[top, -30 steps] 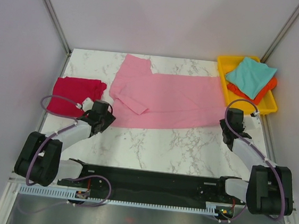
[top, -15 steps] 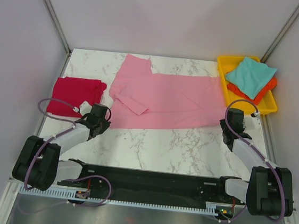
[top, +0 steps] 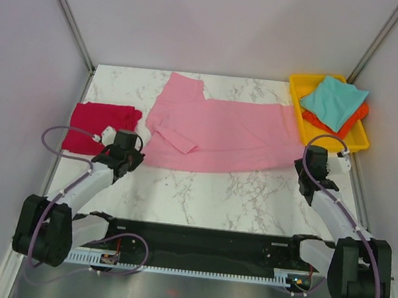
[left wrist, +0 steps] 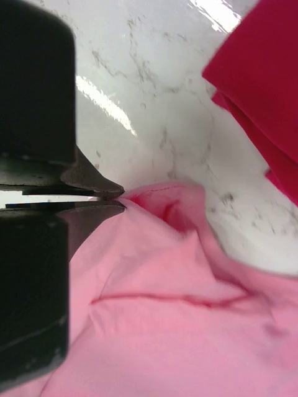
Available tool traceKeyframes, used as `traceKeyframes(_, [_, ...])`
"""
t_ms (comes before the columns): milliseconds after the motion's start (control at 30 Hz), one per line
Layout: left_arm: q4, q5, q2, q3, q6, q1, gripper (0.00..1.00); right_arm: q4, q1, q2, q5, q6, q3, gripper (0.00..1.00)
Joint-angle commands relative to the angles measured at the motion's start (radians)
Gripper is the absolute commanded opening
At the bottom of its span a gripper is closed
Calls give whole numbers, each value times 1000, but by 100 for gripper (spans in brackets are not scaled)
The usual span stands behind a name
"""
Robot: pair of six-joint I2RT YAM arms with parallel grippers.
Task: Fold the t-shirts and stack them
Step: Fold the tshirt
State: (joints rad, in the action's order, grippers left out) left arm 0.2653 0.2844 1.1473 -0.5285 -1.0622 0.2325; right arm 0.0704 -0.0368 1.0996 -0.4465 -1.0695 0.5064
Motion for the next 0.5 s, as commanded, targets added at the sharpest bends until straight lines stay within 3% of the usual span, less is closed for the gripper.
traceKeyframes(0, [70,-13,-58,-135,65,-16,2,45,3,-15,-27,3,73,0])
traceKeyframes(100, [140,-28,-84,-194,84,-18,2,127,3,-30,-34,20,116,0])
traceKeyframes(467, [114,-59,-219,36,50,-16,2,164,5,-147,31,-24,9,0])
